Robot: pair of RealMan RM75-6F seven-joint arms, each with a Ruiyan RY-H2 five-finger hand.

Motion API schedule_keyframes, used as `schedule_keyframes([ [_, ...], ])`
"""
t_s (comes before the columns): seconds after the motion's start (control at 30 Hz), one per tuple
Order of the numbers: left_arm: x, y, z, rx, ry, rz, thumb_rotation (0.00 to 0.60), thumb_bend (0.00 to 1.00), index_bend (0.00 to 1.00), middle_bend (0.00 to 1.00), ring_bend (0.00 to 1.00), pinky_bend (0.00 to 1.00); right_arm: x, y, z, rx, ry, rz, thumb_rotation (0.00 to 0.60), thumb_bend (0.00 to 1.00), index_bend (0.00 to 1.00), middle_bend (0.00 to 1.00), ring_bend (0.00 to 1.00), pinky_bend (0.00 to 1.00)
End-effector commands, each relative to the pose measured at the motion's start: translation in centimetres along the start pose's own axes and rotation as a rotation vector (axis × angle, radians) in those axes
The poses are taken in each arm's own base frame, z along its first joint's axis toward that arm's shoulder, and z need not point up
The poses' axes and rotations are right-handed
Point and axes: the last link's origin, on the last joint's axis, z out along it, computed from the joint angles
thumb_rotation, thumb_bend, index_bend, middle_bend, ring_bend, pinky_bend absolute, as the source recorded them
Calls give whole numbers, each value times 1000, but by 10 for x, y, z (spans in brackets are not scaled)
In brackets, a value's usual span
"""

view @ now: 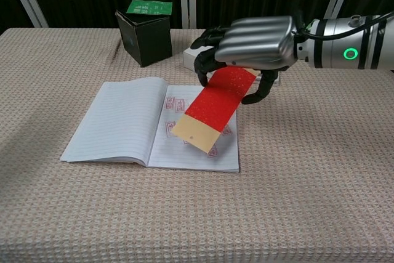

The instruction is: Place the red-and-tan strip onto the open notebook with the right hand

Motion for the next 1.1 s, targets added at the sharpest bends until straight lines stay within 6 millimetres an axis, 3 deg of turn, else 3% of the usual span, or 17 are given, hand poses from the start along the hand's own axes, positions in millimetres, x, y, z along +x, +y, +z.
schedule_keyframes([
  [0.03,0,-2,-2,10,-1,-2,600,117,310,235,161,218,1,-8,18,80,20,-22,600,221,284,166,0,0],
  [0.33,1,-7,-9,47,9,-8,600,117,310,235,161,218,-2,-16,43,223,22,-129,600,216,280,166,0,0],
  [0.77,0,-10,-12,72,1,-8,600,117,310,235,161,218,3,-2,65,277,63,-231,600,216,256,162,0,0],
  [0.93,0,-10,-12,73,1,-9,600,117,310,235,161,217,3,3,69,254,78,-216,600,216,246,162,0,0],
  [1.1,-1,-11,-14,77,-1,-12,600,118,309,235,161,217,-3,10,57,173,79,-107,600,250,223,159,0,0],
])
